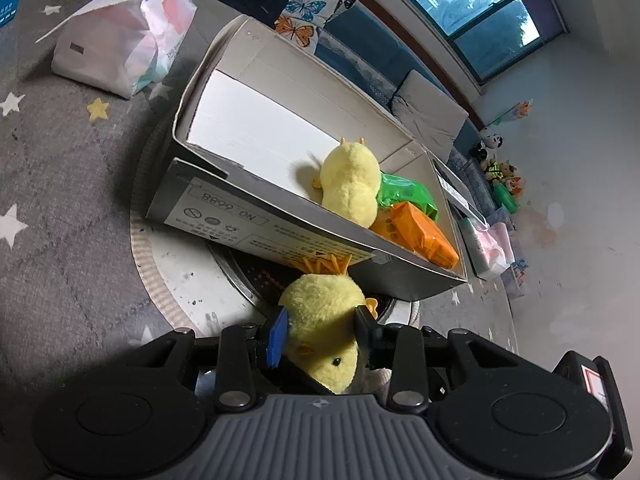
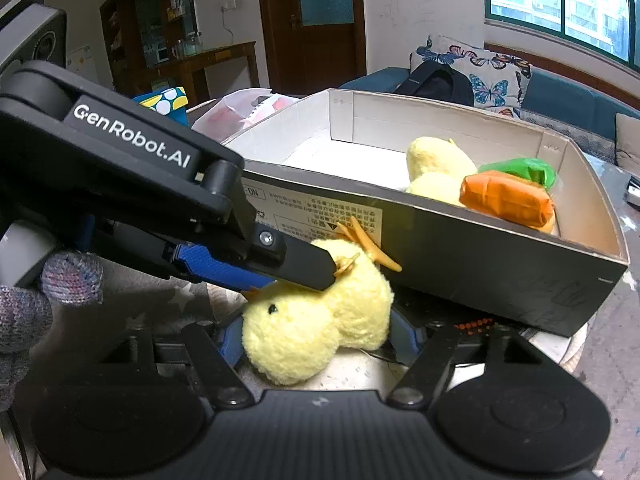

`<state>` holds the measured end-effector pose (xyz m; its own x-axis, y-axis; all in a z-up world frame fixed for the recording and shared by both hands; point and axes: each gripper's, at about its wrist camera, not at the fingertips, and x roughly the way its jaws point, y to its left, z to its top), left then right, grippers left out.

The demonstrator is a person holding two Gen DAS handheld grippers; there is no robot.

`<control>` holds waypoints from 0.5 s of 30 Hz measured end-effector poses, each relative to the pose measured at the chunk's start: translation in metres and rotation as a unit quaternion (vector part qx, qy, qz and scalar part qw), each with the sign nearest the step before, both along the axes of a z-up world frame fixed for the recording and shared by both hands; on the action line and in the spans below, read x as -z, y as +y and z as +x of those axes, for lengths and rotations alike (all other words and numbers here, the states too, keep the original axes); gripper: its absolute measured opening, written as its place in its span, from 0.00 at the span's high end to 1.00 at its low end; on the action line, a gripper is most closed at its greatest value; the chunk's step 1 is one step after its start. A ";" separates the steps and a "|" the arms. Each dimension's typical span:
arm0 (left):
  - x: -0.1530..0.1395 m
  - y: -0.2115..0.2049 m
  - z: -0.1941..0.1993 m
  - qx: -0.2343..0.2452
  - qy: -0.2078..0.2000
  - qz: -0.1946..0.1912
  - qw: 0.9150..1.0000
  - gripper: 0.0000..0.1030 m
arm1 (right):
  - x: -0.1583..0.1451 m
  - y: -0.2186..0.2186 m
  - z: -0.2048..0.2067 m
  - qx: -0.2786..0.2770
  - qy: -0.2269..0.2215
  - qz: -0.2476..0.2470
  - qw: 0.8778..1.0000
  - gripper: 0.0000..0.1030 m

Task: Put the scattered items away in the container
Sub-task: 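Lift the plush chick over the box rim and release it inside with the left gripper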

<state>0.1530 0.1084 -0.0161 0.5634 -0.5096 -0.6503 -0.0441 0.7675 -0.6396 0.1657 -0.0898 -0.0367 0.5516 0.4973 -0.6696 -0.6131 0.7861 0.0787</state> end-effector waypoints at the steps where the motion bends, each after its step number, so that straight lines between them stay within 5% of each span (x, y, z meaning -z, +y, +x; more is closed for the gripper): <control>1: -0.001 0.000 -0.002 0.001 0.000 -0.001 1.000 0.63 | -0.001 -0.001 -0.001 0.000 0.000 0.000 1.000 0.30; 15: -0.041 0.001 -0.026 -0.004 -0.044 -0.006 0.999 0.63 | -0.039 -0.003 -0.024 -0.007 -0.041 0.006 0.999 0.30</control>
